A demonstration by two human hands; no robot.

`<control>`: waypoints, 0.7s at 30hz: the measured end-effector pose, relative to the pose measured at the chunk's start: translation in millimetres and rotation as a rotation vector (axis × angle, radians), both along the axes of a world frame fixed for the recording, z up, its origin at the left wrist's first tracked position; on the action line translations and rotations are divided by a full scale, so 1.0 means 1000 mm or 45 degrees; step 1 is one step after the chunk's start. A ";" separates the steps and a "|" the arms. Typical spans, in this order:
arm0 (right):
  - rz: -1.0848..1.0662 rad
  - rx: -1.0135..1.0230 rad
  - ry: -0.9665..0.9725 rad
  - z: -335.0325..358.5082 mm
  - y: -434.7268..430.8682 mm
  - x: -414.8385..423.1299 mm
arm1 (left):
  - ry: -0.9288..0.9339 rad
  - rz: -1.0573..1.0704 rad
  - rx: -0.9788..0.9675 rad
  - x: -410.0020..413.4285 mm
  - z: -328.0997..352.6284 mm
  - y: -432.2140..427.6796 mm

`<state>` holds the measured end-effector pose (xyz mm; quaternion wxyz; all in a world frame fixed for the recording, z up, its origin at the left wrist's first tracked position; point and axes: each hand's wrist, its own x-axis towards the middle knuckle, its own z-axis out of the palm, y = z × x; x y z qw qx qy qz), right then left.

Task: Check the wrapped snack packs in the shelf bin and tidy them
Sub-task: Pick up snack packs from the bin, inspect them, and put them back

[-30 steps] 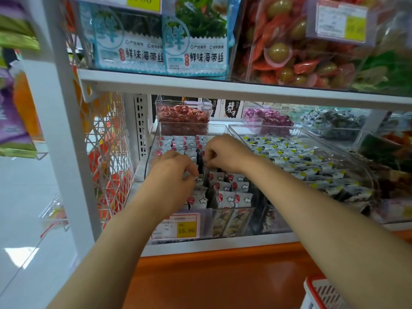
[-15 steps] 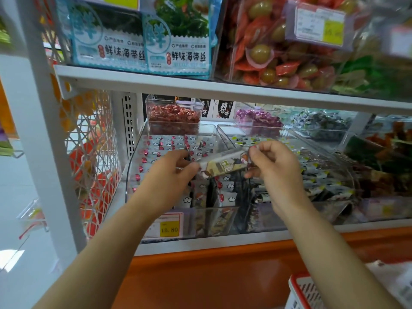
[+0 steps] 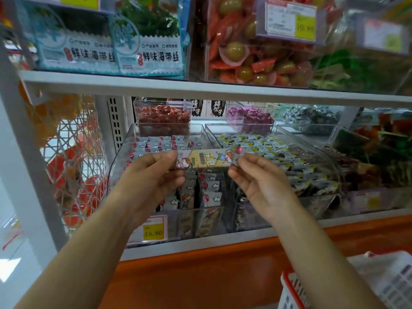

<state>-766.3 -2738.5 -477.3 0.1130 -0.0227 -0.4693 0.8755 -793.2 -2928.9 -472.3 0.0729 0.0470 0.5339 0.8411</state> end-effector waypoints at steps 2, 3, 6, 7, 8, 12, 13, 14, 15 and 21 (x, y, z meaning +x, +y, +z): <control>-0.006 -0.026 0.001 -0.001 0.001 0.000 | -0.013 -0.020 0.066 0.000 0.001 0.000; -0.010 -0.039 -0.001 -0.001 0.001 -0.001 | -0.023 -0.022 0.097 0.001 0.001 0.000; -0.041 -0.068 -0.004 -0.001 0.002 -0.001 | -0.012 0.002 0.132 0.002 0.002 0.000; -0.067 -0.069 -0.003 -0.001 0.003 -0.001 | 0.005 0.010 0.129 0.002 0.002 0.000; -0.094 -0.063 0.004 -0.001 0.003 -0.001 | 0.020 0.013 0.124 0.002 0.003 0.000; -0.270 0.260 0.134 -0.007 0.002 -0.002 | 0.035 -0.061 0.079 0.002 0.003 0.000; -0.301 0.350 0.182 -0.009 0.002 -0.002 | 0.033 -0.107 0.065 0.003 0.003 -0.001; -0.314 0.411 0.215 -0.010 0.001 -0.002 | 0.045 -0.144 0.024 0.003 0.003 -0.001; -0.309 0.455 0.228 -0.011 0.001 -0.002 | 0.078 -0.158 -0.051 0.003 0.003 -0.002; -0.160 0.665 0.255 -0.013 -0.003 -0.001 | 0.230 -0.109 -0.321 0.004 0.003 -0.004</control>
